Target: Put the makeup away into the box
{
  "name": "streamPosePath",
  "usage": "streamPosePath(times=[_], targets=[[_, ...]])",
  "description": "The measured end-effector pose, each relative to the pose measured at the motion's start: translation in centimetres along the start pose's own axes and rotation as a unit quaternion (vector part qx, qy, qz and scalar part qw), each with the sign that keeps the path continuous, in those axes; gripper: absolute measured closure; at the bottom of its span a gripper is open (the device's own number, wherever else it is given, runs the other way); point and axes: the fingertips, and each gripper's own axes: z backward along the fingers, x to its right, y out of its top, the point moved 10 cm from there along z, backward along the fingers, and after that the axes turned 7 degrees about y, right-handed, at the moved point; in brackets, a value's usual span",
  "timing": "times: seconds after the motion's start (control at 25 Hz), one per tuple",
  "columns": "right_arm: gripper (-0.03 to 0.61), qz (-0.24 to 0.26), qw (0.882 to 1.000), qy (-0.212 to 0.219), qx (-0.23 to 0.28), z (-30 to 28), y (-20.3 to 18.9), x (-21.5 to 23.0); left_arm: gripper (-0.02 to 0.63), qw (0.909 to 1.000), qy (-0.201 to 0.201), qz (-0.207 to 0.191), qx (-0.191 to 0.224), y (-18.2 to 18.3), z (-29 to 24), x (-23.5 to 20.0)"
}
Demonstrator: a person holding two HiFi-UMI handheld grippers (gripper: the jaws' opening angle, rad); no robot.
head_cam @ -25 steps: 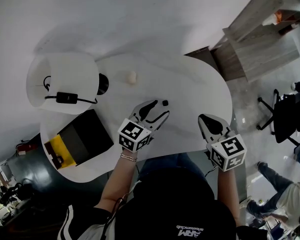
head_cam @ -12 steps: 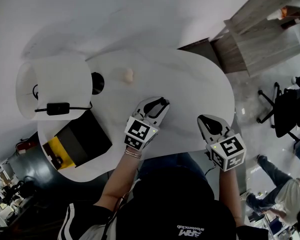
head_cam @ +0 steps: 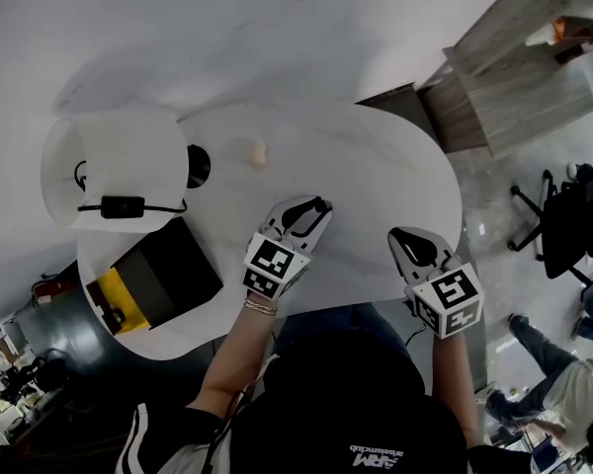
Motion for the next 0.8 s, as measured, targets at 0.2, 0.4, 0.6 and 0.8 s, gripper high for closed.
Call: streamPosePath(times=[0.2,0.4,0.6,0.8], targets=[[0.547,0.011,1.000,0.010,0.004,0.4,0.2,-0.7,0.499,0.9997,0.009,0.009,0.020,1.0,1.0,0.8],[0.548,0.029,0.999,0.024,0.005,0.7,0.3,-1.9,0.499,0.9992,0.022,0.004,0.033,1.5,2.8,1.9],[0.548,0.047,0.998,0.039,-0.001,1.1,-0.1,-3.3,0.499,0.9979,0.037,0.005,0.053,1.9,4.4,3.0],[0.548,0.063,0.997,0.053,-0.005,2.2,-1.0,-4.8,0.499,0.9961,0.058,0.012,0.065,1.6,6.5,4.6]])
